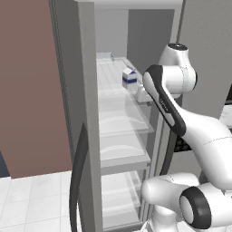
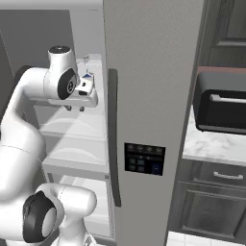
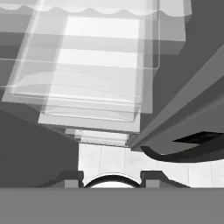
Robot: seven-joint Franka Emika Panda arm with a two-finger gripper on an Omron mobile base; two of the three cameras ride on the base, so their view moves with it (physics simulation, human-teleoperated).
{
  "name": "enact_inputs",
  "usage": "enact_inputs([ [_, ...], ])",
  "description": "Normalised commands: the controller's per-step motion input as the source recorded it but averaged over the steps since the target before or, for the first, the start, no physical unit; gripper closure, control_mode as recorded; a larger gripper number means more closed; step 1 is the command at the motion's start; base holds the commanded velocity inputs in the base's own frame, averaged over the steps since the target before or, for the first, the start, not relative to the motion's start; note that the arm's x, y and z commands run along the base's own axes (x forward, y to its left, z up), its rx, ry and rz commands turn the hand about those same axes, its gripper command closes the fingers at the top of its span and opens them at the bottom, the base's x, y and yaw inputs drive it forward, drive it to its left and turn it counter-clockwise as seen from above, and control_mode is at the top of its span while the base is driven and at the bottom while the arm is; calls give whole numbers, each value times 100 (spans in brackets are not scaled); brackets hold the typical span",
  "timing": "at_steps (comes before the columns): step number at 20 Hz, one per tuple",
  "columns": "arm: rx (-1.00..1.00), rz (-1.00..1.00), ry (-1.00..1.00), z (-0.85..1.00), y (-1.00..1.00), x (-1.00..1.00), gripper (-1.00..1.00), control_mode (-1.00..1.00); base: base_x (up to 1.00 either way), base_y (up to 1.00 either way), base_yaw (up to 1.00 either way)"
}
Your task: Take out the milk from the fridge and place it on the tray on the counter. Then take the sugar cube near the tray and place it in the tray.
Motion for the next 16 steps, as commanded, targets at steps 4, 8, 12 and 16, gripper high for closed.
enact_inputs([
  [4,-7,0,-18,-2,18,-18,-100,-100,0,0,0],
  [8,-8,5,-19,-1,19,-51,-100,-100,0,0,0],
  [12,-2,0,-7,21,15,-12,-100,-100,0,0,0],
  [16,0,0,0,63,3,-1,-100,-100,0,0,0],
])
